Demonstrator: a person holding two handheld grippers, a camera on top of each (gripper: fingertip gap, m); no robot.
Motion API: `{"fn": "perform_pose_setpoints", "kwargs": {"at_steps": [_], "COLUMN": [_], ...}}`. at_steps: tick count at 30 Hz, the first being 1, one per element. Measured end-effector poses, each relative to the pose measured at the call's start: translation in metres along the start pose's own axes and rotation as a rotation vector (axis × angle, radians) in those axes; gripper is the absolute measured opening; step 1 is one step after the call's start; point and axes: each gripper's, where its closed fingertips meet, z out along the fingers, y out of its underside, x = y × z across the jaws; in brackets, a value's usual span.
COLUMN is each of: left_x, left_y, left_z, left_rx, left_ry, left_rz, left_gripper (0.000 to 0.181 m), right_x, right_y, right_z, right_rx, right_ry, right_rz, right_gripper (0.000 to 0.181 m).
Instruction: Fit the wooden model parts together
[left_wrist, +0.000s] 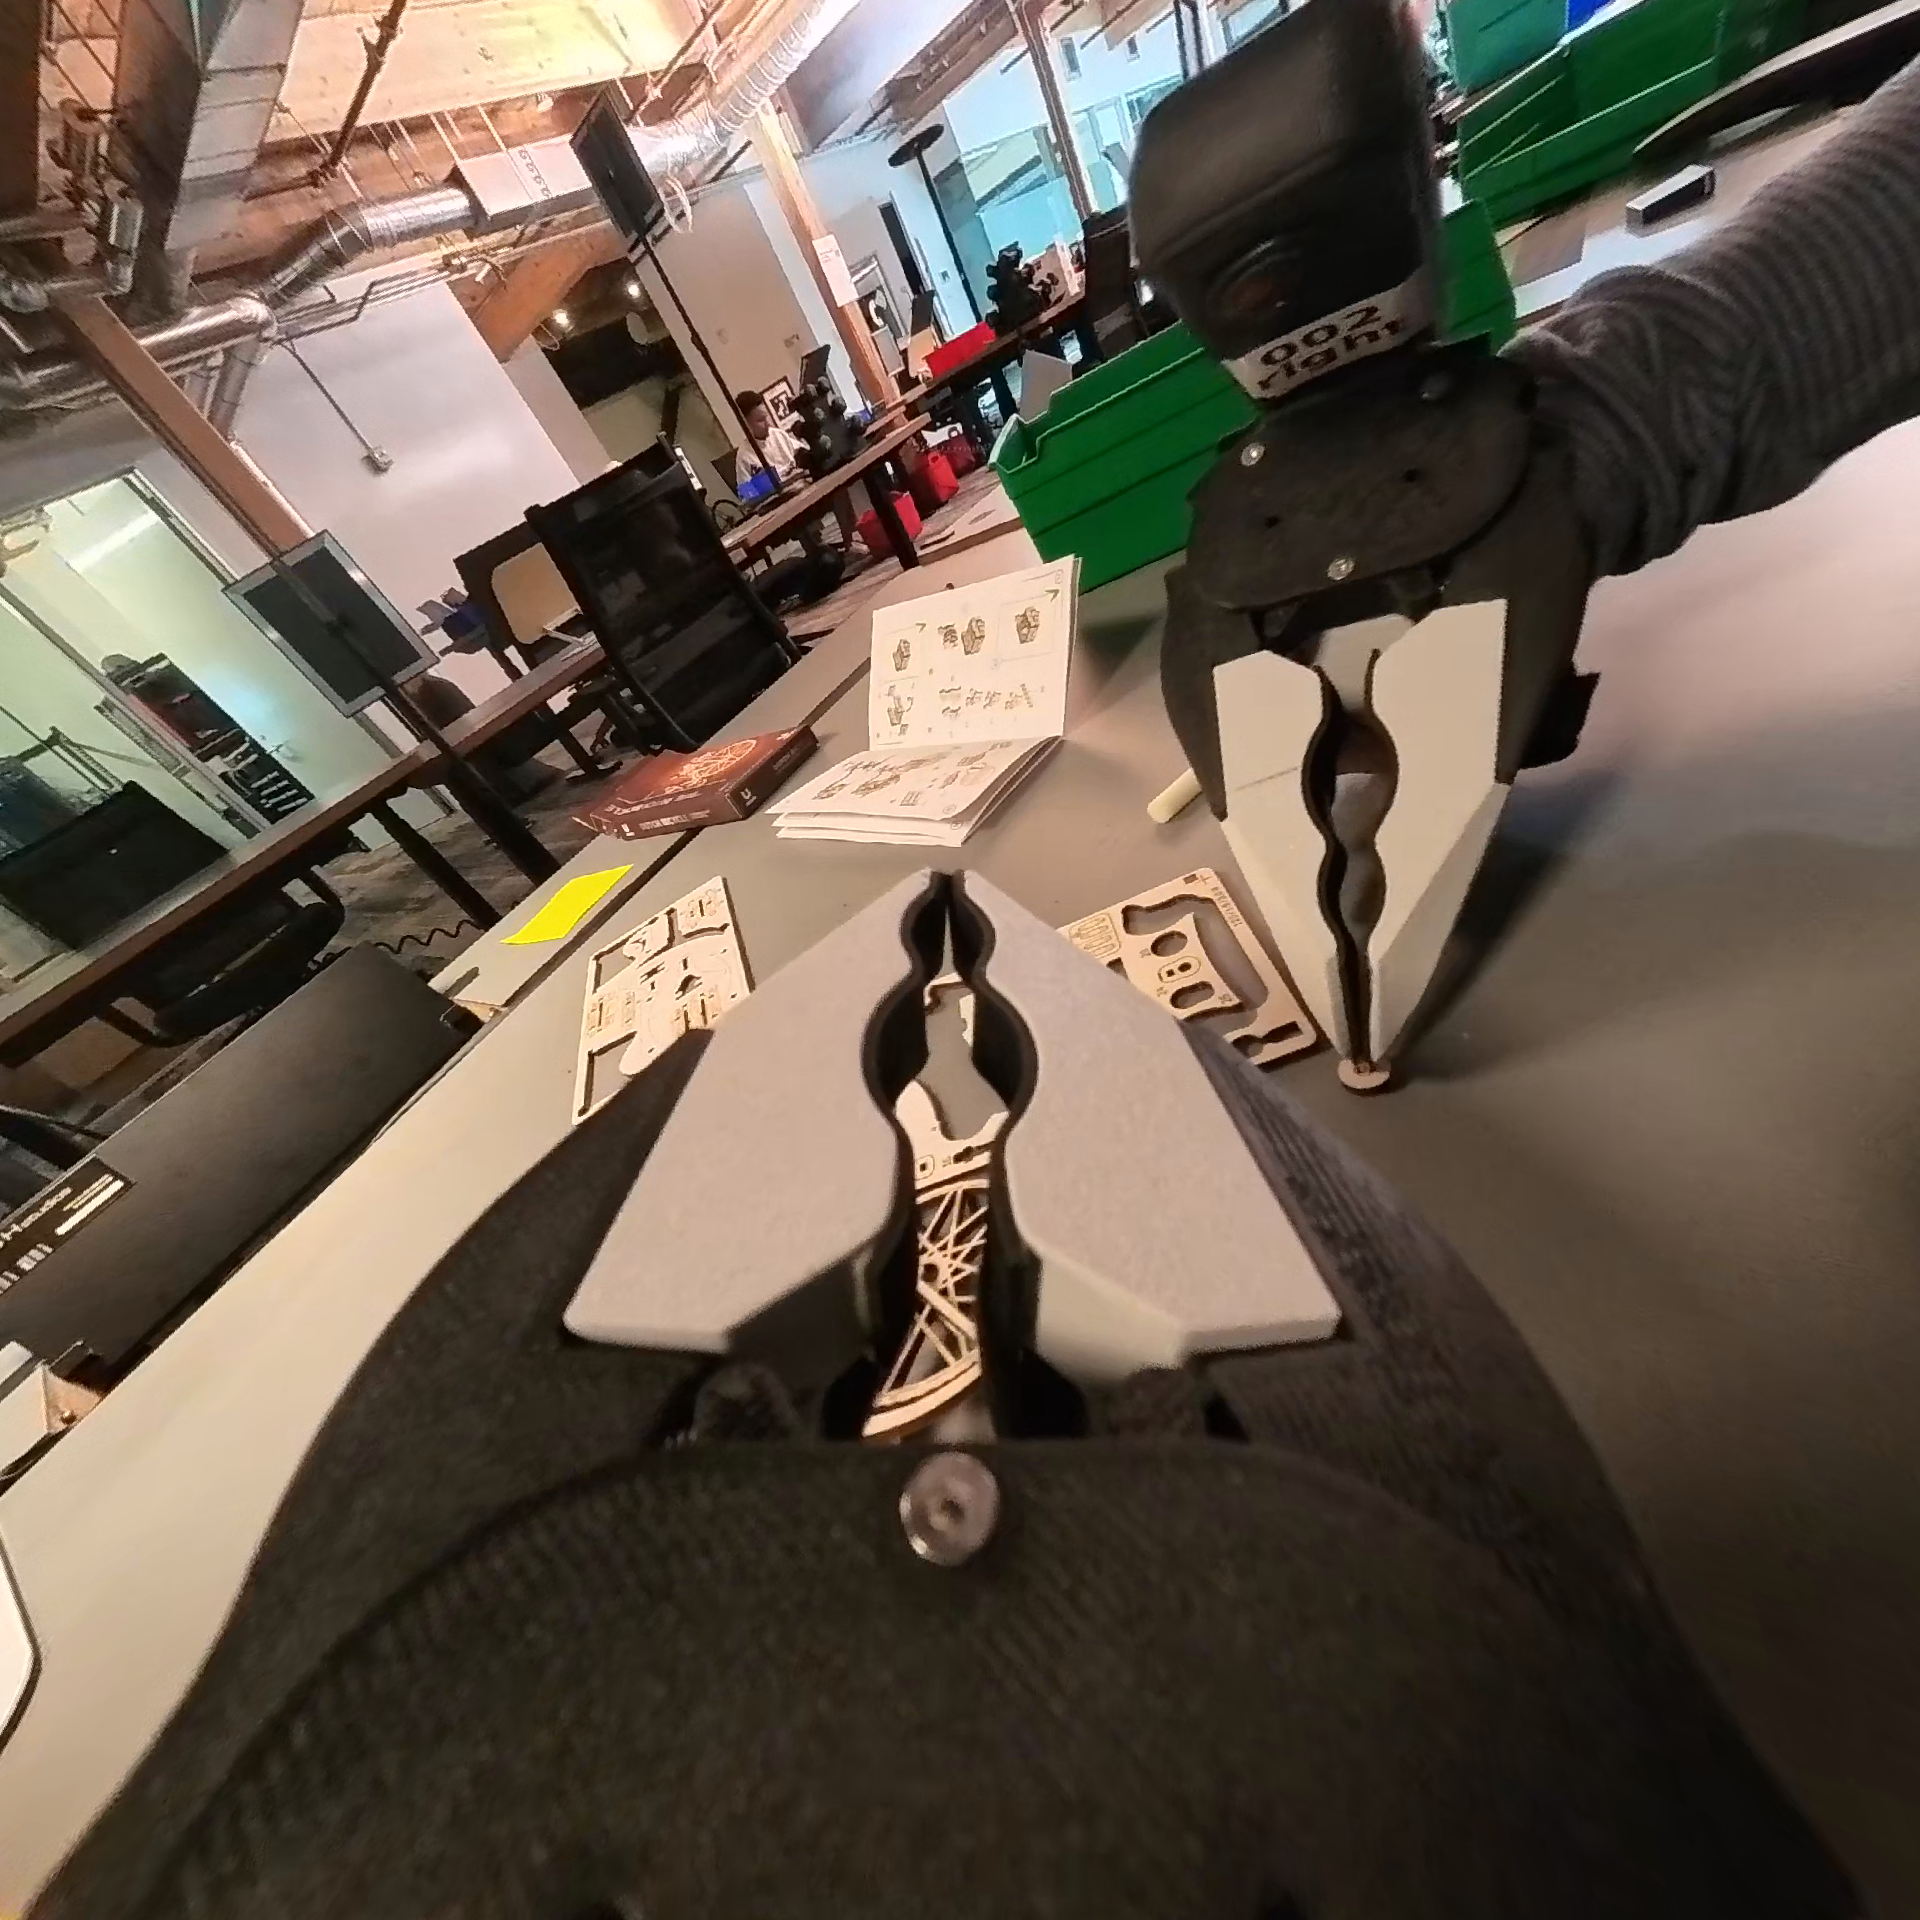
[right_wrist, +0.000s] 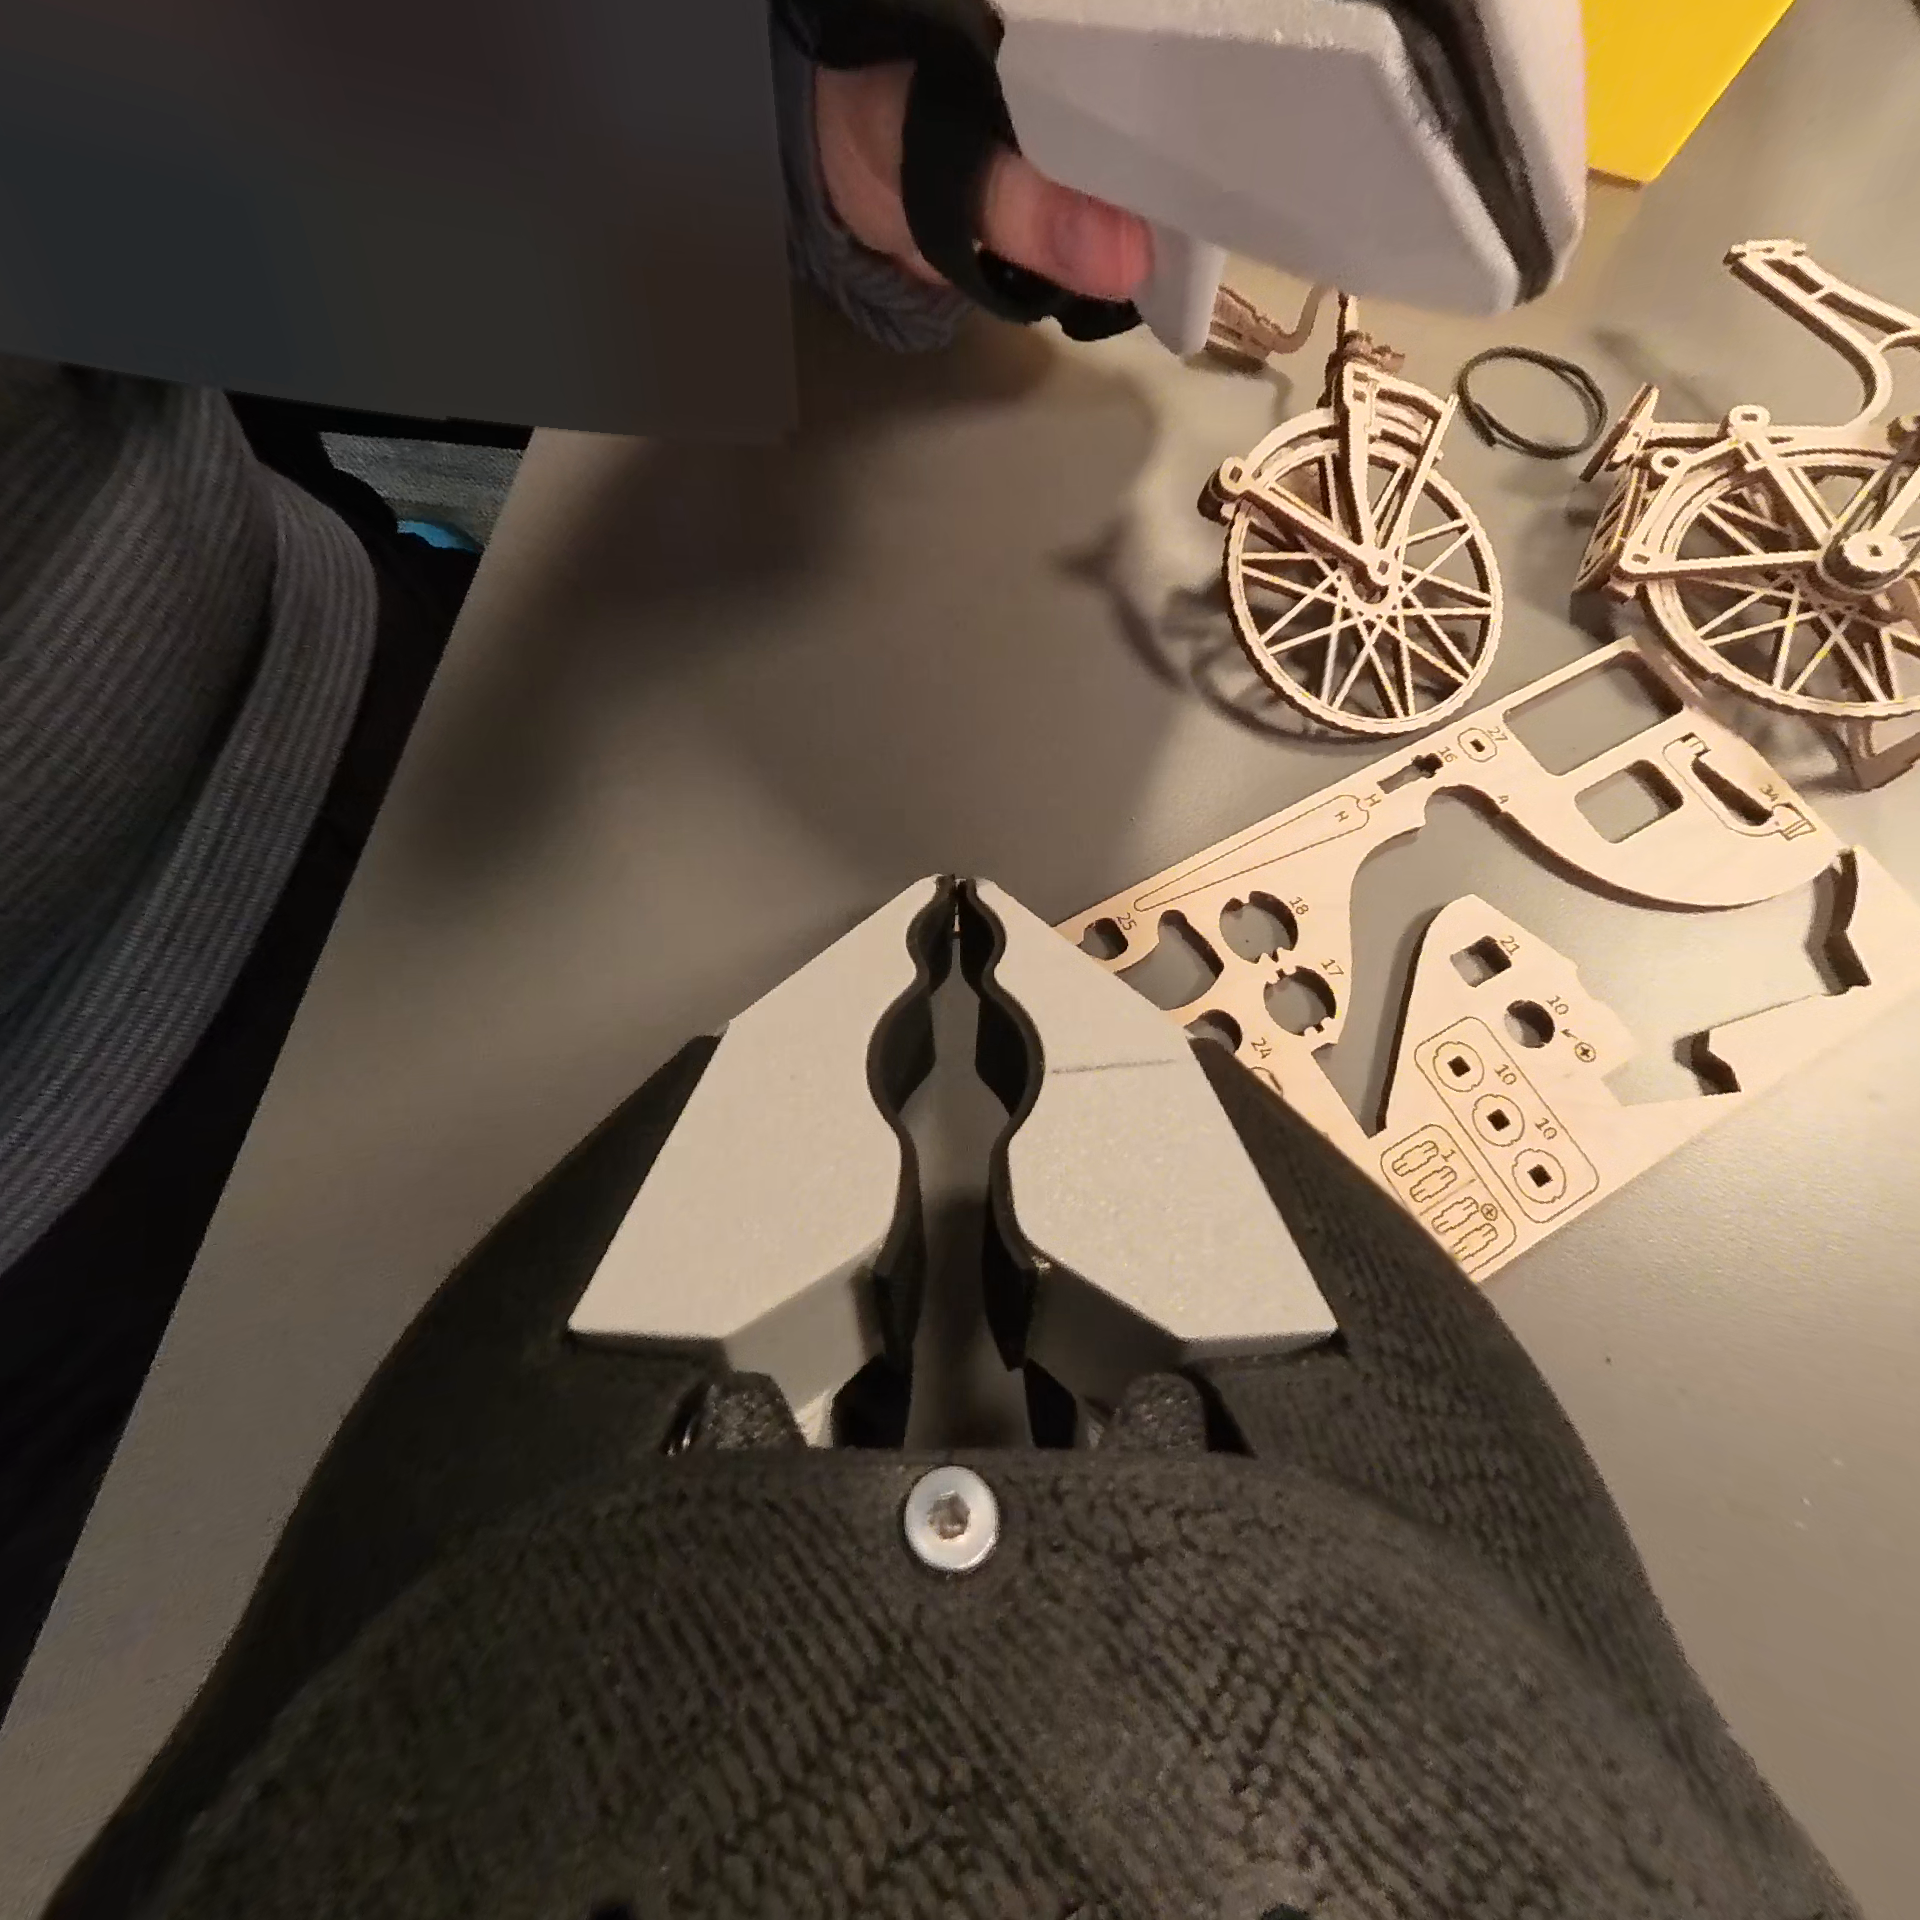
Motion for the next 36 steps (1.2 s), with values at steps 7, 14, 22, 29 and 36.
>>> {"fn": "perform_pose_setpoints", "kwargs": {"at_steps": [7, 14, 22, 29, 36], "left_x": [0.0015, 0.0016, 0.002, 0.0022, 0.0027], "left_y": [0.001, 0.0006, 0.0005, 0.0007, 0.0014], "left_z": [0.0004, 0.0002, 0.0001, 0.0, 0.0003], "left_rx": [-0.004, -0.002, -0.002, -0.004, -0.007], "left_ry": [0.01, 0.012, 0.016, 0.018, 0.022], "left_rz": [-0.002, -0.004, -0.004, -0.004, -0.006], "left_gripper": [0.0, 0.0, 0.0, 0.0, 0.0], "right_x": [-0.0003, 0.0012, 0.0004, 0.0004, 0.0011], "right_y": [0.0003, -0.0005, 0.0, 0.0, -0.0012], "right_z": [0.0003, -0.001, -0.0004, -0.0005, -0.0015], "right_rx": [-0.002, 0.007, 0.003, 0.002, 0.012], "right_ry": [-0.01, -0.009, -0.021, -0.018, -0.018], "right_rz": [-0.05, -0.037, -0.03, -0.032, -0.024], "right_gripper": [0.0, 0.0, 0.0, 0.0, 0.0]}}
